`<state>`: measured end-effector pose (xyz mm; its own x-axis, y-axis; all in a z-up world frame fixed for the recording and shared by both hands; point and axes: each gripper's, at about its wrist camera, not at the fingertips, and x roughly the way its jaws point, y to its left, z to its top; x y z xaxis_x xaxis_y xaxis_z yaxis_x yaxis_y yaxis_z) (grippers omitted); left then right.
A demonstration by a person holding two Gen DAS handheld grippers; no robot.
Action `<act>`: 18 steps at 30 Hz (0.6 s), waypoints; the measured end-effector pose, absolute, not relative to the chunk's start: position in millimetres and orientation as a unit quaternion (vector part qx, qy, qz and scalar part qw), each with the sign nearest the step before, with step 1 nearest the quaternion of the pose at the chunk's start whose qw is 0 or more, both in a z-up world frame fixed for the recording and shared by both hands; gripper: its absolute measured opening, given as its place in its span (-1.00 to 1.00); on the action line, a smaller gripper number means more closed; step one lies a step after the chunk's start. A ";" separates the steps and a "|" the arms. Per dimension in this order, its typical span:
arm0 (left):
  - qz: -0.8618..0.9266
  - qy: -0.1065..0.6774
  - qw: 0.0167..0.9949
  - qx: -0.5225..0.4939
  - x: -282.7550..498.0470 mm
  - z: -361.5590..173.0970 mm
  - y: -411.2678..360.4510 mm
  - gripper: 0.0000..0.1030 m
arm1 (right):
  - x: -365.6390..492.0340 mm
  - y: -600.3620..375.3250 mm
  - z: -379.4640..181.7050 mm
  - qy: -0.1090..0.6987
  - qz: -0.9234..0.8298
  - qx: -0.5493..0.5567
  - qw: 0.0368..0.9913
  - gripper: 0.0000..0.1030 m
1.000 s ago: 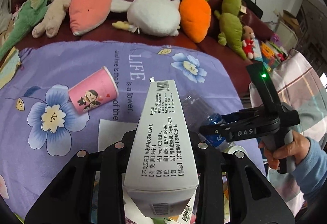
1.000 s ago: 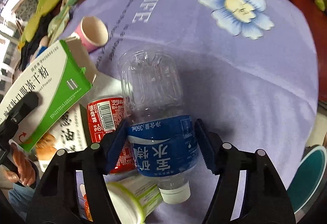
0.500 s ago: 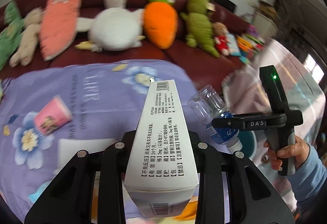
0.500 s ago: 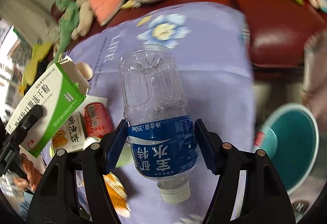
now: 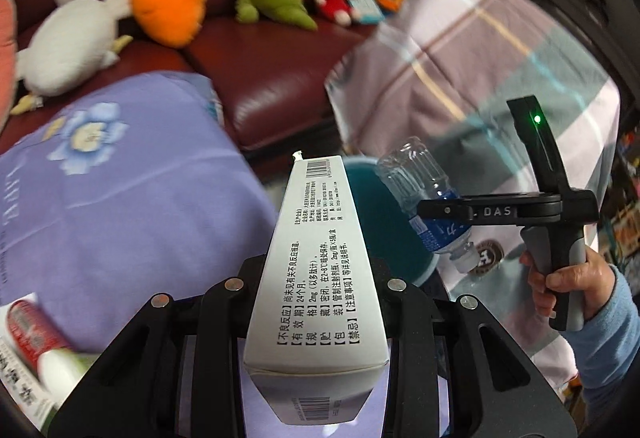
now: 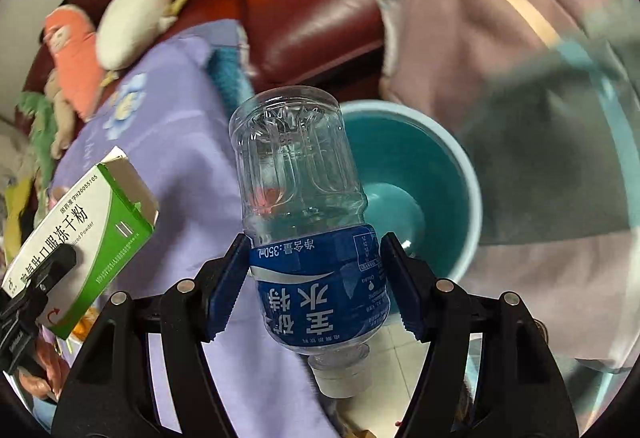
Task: Collect trash
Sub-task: 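Carry the bottle over the teal wastebasket and open the right gripper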
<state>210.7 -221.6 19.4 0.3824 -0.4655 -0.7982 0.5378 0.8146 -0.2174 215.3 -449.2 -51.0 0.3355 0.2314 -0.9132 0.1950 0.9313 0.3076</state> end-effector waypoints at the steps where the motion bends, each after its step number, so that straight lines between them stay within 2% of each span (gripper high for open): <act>1: -0.305 0.475 0.824 0.044 211.4 11.3 -232.5 -0.37 | 214.3 -453.2 -55.8 0.580 0.007 0.185 0.794 0.26; 4: -0.308 0.492 0.812 0.055 215.8 -3.6 -252.3 -0.37 | 210.3 -467.9 -74.6 0.593 0.004 0.199 0.780 0.29; 12: -0.310 0.511 0.798 0.079 217.0 -24.0 -281.8 -0.37 | 201.2 -482.5 -69.8 0.576 0.009 0.192 0.794 0.29; 18: -0.313 0.514 0.793 0.090 218.0 -35.1 -300.9 -0.37 | 188.5 -494.7 -59.7 0.560 -0.010 0.186 0.807 0.45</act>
<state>218.0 -300.9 -35.1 0.2744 -0.4043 -0.8725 0.5897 0.7874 -0.1794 188.5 -494.7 -59.7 0.3718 0.1914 -0.9084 0.2252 0.9307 0.2883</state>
